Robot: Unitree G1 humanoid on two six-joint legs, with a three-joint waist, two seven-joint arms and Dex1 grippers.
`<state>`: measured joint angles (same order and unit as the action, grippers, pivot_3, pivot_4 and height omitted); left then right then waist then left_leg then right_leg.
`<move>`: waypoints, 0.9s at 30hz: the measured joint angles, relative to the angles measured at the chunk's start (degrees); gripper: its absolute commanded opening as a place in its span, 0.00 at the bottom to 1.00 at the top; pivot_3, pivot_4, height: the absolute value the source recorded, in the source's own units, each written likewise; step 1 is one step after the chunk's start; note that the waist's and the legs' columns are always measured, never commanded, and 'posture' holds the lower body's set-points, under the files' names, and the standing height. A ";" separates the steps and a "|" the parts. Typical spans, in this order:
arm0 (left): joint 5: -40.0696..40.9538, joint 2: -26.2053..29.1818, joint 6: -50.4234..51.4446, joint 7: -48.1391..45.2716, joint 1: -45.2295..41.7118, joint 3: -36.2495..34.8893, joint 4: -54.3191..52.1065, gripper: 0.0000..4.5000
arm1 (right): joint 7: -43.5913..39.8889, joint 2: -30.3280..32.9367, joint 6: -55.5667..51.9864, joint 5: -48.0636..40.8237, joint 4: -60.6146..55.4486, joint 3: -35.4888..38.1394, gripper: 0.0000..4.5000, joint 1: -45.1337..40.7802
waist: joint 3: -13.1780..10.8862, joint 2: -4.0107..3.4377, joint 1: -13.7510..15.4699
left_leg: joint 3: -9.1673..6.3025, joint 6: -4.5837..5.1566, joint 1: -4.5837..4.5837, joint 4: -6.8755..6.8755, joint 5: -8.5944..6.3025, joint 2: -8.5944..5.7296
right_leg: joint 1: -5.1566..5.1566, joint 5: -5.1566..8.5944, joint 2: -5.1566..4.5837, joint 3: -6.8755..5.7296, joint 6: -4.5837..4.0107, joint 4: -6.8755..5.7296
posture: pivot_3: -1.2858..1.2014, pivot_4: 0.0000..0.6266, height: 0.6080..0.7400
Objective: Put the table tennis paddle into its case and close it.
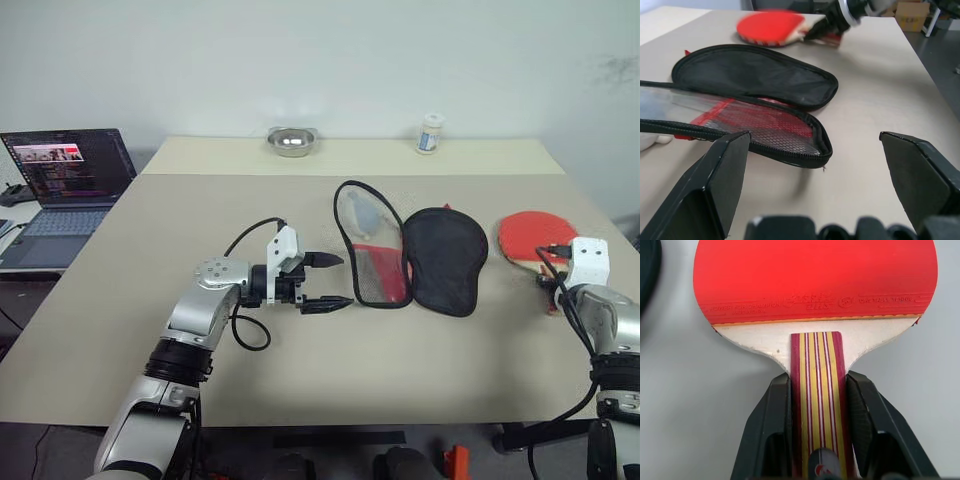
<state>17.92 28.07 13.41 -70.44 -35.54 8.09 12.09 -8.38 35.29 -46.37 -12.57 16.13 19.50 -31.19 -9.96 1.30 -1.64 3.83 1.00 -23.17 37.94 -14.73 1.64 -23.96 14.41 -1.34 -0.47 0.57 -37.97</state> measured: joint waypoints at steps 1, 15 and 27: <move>0.00 -0.05 0.17 0.06 -0.03 0.00 -0.33 1.00 | -0.03 0.24 -0.62 -0.19 -2.56 0.05 0.25 -0.56 | 0.01 -0.01 -0.13 | 0.03 0.00 -0.10 0.00 0.00 0.04 | -0.12 0.00 0.00 0.04 0.00 -0.04 | 0.52 0.24 1.00; -0.24 -0.77 1.09 1.06 -0.03 0.65 -0.73 1.00 | 7.70 -17.85 -14.19 -4.40 -26.34 -0.65 0.25 2.34 | 0.01 -0.02 -0.01 | -0.10 -0.14 -0.31 0.03 0.08 0.01 | -0.22 -0.09 0.05 -0.11 -0.15 -0.02 | 0.52 0.24 1.00; -0.34 -0.81 2.16 1.31 -0.02 0.67 -2.03 1.00 | 12.59 -27.26 -14.64 -3.63 -27.35 -4.30 0.25 3.44 | 0.01 -0.02 -0.04 | -0.15 -0.16 -0.32 0.04 0.10 0.04 | -0.26 -0.10 0.05 -0.13 -0.14 -0.06 | 0.52 0.24 1.00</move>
<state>17.59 27.26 15.57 -69.12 -35.57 8.76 10.06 4.22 8.03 -61.01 -16.20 -11.22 15.20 -27.75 -9.96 1.28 -1.68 3.68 0.84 -23.49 37.97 -14.64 1.68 -24.22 14.31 -1.29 -0.60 0.42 -38.03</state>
